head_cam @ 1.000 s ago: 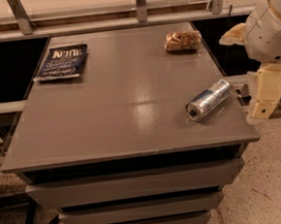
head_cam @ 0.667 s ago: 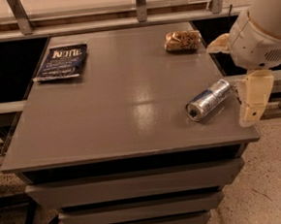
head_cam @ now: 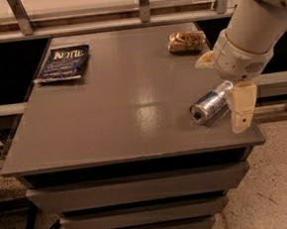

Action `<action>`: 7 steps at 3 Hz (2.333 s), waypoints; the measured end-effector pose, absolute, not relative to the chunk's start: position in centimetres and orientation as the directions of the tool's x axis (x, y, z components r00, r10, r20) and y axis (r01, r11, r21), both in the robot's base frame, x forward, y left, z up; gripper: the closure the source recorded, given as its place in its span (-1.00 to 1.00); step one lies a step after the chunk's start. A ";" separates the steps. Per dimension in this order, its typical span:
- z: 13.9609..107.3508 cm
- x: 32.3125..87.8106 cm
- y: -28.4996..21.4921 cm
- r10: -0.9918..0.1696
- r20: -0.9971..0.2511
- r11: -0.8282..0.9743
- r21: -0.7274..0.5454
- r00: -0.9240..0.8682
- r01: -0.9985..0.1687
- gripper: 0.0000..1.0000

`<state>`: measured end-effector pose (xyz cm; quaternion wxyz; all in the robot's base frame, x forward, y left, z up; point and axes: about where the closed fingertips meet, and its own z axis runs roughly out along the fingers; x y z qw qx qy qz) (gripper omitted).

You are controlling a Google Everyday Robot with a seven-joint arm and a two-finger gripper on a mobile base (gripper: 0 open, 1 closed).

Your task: Move redbull can near blue chip bag

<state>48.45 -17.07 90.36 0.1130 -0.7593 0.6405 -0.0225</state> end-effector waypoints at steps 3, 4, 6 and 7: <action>85.0 51.9 -17.7 -0.977 -0.079 -0.184 -0.138 0.196 -0.973 -1.00; 85.0 51.9 -17.7 -0.977 -0.079 -0.184 -0.138 0.196 -0.973 -1.00; 85.1 51.9 -17.6 -0.977 -0.078 -0.184 -0.143 0.197 -0.972 -0.22; 85.1 51.8 -17.6 -0.977 -0.077 -0.184 -0.146 0.197 -0.972 0.25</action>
Offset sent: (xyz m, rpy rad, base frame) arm 0.0215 0.0032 -0.0502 -0.0377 0.0864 0.0382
